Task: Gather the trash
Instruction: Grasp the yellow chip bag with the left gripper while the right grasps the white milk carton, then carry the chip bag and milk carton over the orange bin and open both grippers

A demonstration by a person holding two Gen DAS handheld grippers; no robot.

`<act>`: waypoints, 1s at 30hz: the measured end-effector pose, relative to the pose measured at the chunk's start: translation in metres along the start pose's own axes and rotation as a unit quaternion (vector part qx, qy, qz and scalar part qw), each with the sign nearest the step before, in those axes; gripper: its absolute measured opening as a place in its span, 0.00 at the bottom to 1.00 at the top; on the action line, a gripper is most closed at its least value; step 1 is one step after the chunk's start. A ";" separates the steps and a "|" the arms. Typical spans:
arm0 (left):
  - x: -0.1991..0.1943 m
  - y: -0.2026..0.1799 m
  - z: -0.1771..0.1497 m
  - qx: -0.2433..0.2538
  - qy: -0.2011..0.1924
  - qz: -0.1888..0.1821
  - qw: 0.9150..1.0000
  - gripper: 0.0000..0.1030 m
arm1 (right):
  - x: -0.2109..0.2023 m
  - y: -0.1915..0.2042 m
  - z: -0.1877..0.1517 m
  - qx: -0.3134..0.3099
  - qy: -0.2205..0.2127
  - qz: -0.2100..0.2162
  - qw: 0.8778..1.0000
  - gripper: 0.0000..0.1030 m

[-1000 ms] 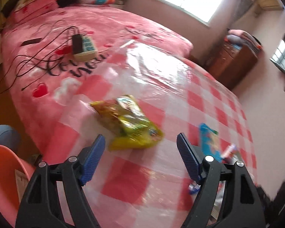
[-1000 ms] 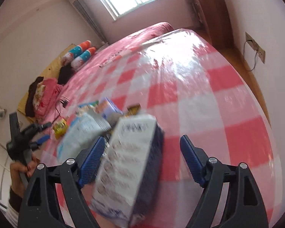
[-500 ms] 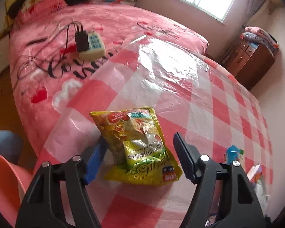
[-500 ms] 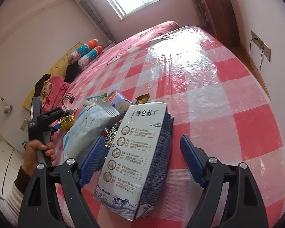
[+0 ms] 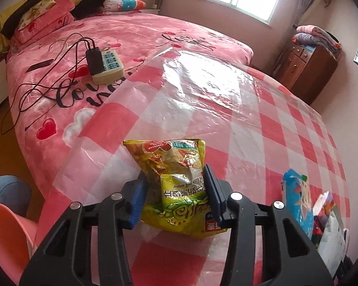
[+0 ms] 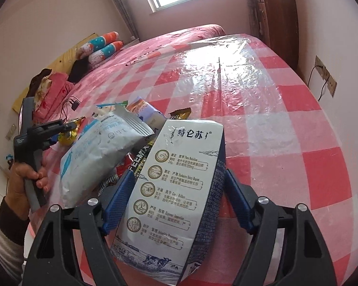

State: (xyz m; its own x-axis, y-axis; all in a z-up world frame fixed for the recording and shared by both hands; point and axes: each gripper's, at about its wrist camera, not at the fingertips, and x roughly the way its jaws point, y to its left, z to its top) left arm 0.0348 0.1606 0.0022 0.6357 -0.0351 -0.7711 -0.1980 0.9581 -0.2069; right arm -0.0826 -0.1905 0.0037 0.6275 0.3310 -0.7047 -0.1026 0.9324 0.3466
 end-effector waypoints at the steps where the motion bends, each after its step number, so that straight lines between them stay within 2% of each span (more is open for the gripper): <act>1: -0.002 0.000 -0.002 0.002 0.001 -0.004 1.000 0.44 | 0.000 0.001 -0.001 -0.002 0.000 -0.001 1.000 0.74; 15: -0.032 0.000 -0.039 0.018 0.022 -0.080 0.996 0.42 | -0.009 0.000 -0.009 -0.018 -0.012 -0.017 1.000 0.70; 30: -0.077 0.001 -0.084 0.037 0.039 -0.149 0.987 0.42 | -0.040 0.004 -0.018 0.022 -0.037 -0.005 0.999 0.68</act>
State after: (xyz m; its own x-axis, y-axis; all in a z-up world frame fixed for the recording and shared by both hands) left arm -0.0767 0.1406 0.0109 0.5980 -0.3371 -0.7271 0.0454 0.9200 -0.3892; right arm -0.1219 -0.1970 0.0222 0.6844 0.3093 -0.6603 -0.0635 0.9274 0.3686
